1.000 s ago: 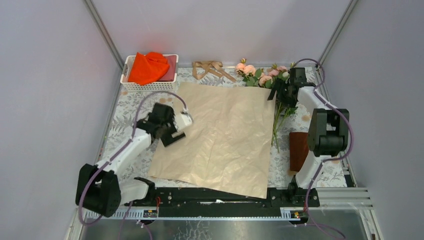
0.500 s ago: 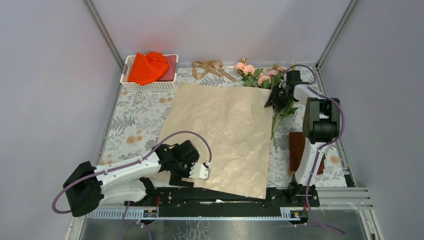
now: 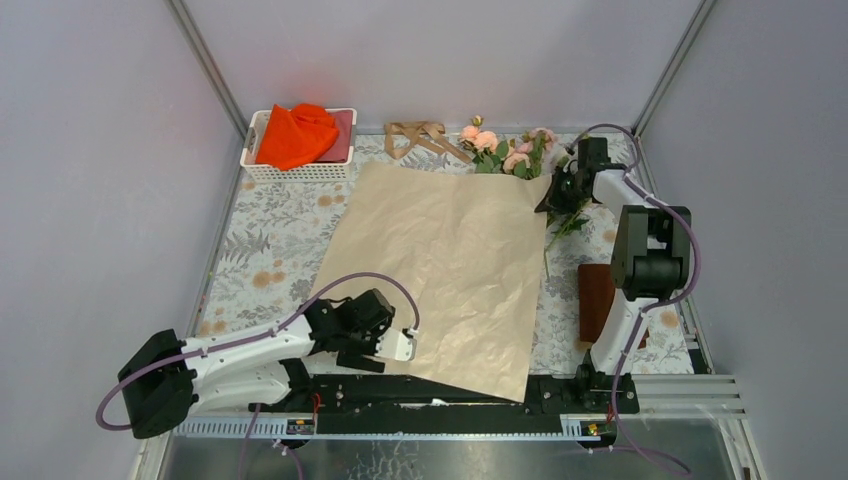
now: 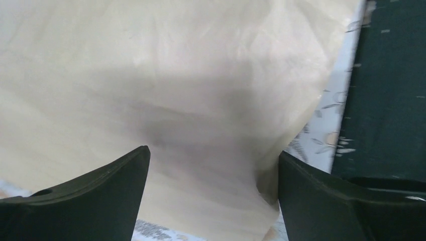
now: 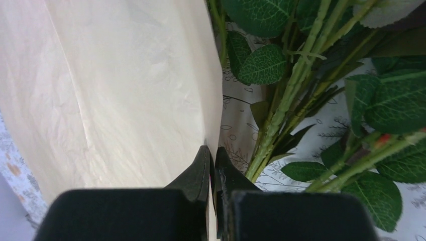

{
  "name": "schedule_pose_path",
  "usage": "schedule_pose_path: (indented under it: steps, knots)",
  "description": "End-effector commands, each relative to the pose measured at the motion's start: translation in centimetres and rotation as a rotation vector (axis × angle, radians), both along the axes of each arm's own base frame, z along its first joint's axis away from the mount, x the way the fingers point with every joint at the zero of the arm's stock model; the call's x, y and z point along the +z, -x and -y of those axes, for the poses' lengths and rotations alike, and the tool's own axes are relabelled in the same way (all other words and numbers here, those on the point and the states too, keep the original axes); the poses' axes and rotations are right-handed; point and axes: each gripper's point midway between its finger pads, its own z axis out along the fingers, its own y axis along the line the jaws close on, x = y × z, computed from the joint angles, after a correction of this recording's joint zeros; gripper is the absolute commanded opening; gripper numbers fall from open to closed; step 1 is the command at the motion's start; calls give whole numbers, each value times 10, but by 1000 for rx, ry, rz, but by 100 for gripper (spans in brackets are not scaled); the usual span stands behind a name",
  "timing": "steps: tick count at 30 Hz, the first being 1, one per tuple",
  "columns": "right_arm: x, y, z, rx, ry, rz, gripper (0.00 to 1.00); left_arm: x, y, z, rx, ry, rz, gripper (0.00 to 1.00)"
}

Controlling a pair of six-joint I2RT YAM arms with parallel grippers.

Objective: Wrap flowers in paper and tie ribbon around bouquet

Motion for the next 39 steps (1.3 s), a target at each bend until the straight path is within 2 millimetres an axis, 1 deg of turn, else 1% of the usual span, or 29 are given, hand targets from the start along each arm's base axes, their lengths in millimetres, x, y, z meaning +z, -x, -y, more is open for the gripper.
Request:
schedule_pose_path:
  steps: [1, 4, 5, 6, 8, 9, 10, 12, 13, 16, 17, 19, 22, 24, 25, 27, 30, 32, 34, 37, 38, 39]
  knots:
    - [23, 6, 12, -14, 74, 33, 0, -1, -35, -14, 4, -47, 228, 88]
    - [29, 13, 16, -33, 98, 40, 0, 11, -51, -17, 41, -42, 320, 52]
    - [31, 16, 15, -35, 94, 48, 0, 14, -57, -19, 58, -45, 350, 39]
    - [31, 20, 13, -37, 86, 49, 0, 17, -64, -23, 71, -51, 381, 28]
    - [33, 26, 10, -35, 83, 59, 0, 19, -77, -33, 101, -71, 433, 12]
    - [32, 30, 10, -34, 85, 56, 1, 20, -84, -39, 113, -85, 462, 6]
    - [31, 33, 11, -36, 88, 54, 2, 20, -89, -45, 122, -105, 490, 3]
    - [28, 40, 13, -44, 97, 48, 6, 22, -99, -53, 128, -128, 540, 0]
    - [28, 44, 14, -48, 102, 47, 10, 22, -102, -55, 130, -133, 557, 0]
    - [31, 50, 18, -61, 126, 54, 29, 25, -108, -58, 149, -132, 567, 0]
    - [34, 52, 20, -67, 139, 63, 34, 28, -110, -59, 165, -125, 569, 0]
    - [40, 55, 29, -95, 186, 75, 39, 38, -115, -57, 227, -79, 570, 0]
    - [52, 63, 44, -147, 255, 101, 41, 62, -121, -38, 339, 83, 527, 0]
    - [57, 71, 47, -175, 268, 117, 42, 77, -127, -27, 431, 191, 501, 0]
    - [63, 75, 47, -186, 265, 135, 43, 82, -129, -25, 474, 225, 483, 0]
    - [69, 82, 46, -195, 254, 151, 44, 93, -138, -24, 558, 278, 451, 0]
    - [76, 90, 46, -199, 250, 171, 45, 112, -161, -33, 699, 336, 454, 0]
    - [74, 93, 46, -199, 255, 175, 43, 121, -174, -40, 784, 371, 458, 0]
    - [64, 92, 43, -187, 240, 156, 40, 127, -183, -46, 841, 397, 456, 0]
    - [46, 88, 31, -148, 205, 103, 36, 128, -191, -62, 912, 391, 481, 0]
    - [40, 84, 31, -144, 210, 93, 35, 128, -193, -66, 932, 388, 486, 0]
    - [36, 80, 20, -113, 216, 94, 35, 125, -192, -67, 942, 387, 477, 0]
